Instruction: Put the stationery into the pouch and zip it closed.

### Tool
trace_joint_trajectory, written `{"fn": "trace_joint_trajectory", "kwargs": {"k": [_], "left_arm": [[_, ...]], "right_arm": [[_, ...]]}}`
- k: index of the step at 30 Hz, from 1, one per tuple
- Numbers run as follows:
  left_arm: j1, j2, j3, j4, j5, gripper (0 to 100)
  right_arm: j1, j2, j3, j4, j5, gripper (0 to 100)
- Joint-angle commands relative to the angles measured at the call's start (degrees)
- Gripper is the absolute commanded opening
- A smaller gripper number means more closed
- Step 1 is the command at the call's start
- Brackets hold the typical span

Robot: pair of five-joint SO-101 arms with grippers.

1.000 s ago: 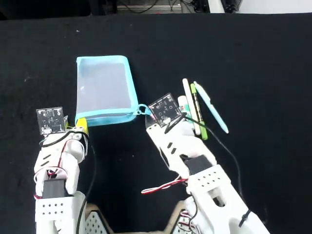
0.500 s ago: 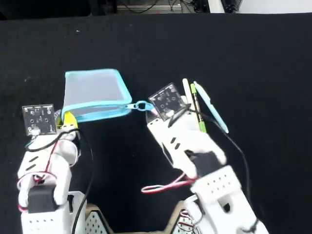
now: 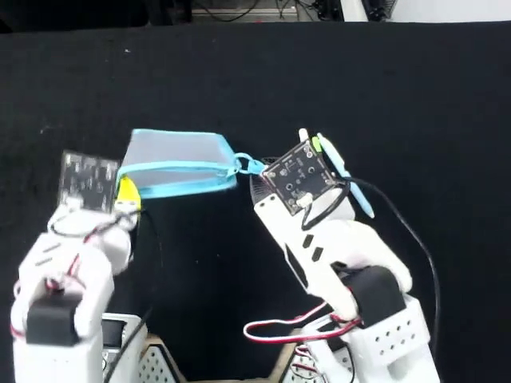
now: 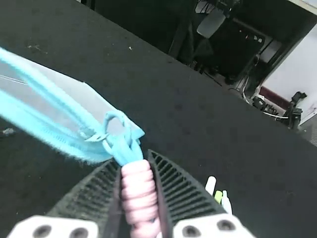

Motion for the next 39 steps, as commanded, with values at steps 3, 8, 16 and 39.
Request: {"fn": "trace_joint_trajectory", "kwargs": {"k": [3, 8, 16, 39], "left_arm": [[1.8, 25.6, -24.8, 12.9, -0.8, 4], [1.6, 40.4, -39.7, 22.2, -0.8, 4], [1.6, 51.2, -44.1, 22.9, -0.8, 4], [2.2, 49.3, -48.7, 23.6, 3.4, 3]], "right_arm": [[-0.3, 4.5, -8.7, 9.8, 0.8, 13.8], [-0.3, 5.7, -14.2, 13.8, 0.8, 16.5], [-0.3, 5.8, -13.6, 13.9, 0.8, 16.5], [-0.3, 5.8, -11.6, 13.3, 0.6, 16.5]]}}
